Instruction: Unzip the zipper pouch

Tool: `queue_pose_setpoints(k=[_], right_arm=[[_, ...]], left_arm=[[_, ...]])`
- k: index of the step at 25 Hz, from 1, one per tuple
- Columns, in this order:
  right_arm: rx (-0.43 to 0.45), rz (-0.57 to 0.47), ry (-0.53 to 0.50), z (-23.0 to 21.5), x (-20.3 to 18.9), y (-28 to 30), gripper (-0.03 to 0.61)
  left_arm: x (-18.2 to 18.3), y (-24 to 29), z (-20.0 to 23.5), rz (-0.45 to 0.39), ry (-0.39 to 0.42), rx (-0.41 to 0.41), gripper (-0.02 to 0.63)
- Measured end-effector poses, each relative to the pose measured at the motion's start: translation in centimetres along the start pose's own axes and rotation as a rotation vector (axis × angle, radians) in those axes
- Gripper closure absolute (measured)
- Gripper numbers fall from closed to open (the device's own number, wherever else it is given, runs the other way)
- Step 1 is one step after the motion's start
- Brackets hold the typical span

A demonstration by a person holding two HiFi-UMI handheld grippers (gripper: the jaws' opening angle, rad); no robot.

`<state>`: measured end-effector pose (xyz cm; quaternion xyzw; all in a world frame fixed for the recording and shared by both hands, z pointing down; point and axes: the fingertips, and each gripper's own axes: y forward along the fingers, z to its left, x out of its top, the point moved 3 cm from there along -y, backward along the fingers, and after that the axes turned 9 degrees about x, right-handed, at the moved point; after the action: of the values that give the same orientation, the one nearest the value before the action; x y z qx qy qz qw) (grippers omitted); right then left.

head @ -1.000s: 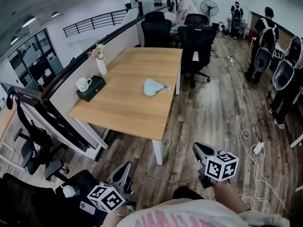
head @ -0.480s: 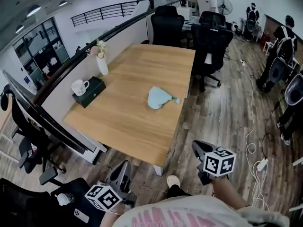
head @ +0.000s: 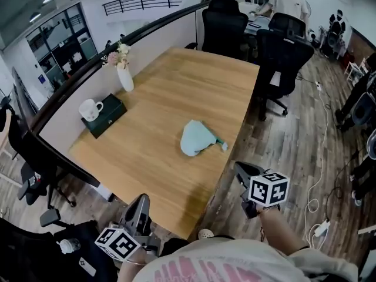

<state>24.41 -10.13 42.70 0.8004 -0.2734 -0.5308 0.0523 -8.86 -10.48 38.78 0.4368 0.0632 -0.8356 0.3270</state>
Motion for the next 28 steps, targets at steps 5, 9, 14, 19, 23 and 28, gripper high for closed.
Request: queue_pose_setpoints(k=[5,9,14,19,23,28], right_arm=[[0.037,0.044,0.066,-2.5,-0.1,4.6,0.58],[0.044,0.086,0.097,-3.7,-0.6,7.5,0.58],[0.034,0.1,0.124,-4.8,0.1,10.8,0.58],[0.003,0.116,0.183,-6.2,1.6,13.7,0.58],[-0.023,0.102,0.379,-7.5,4.1,16.9,0.578],[-0.131,0.138,0.488,-8.5,7.3,22.7,0.512]], left_arm=[[-0.2,1.5,1.5,0.024,0.004,0.084,0.612],[0.0,2.8,2.7,0.049,0.006,0.113,0.612],[0.5,5.0,4.7,0.103,0.0,0.118,0.612],[1.8,7.4,7.1,0.139,-0.019,0.102,0.612],[2.1,8.9,9.0,0.164,-0.043,0.093,0.612],[2.1,10.0,10.6,0.175,-0.058,0.079,0.612]])
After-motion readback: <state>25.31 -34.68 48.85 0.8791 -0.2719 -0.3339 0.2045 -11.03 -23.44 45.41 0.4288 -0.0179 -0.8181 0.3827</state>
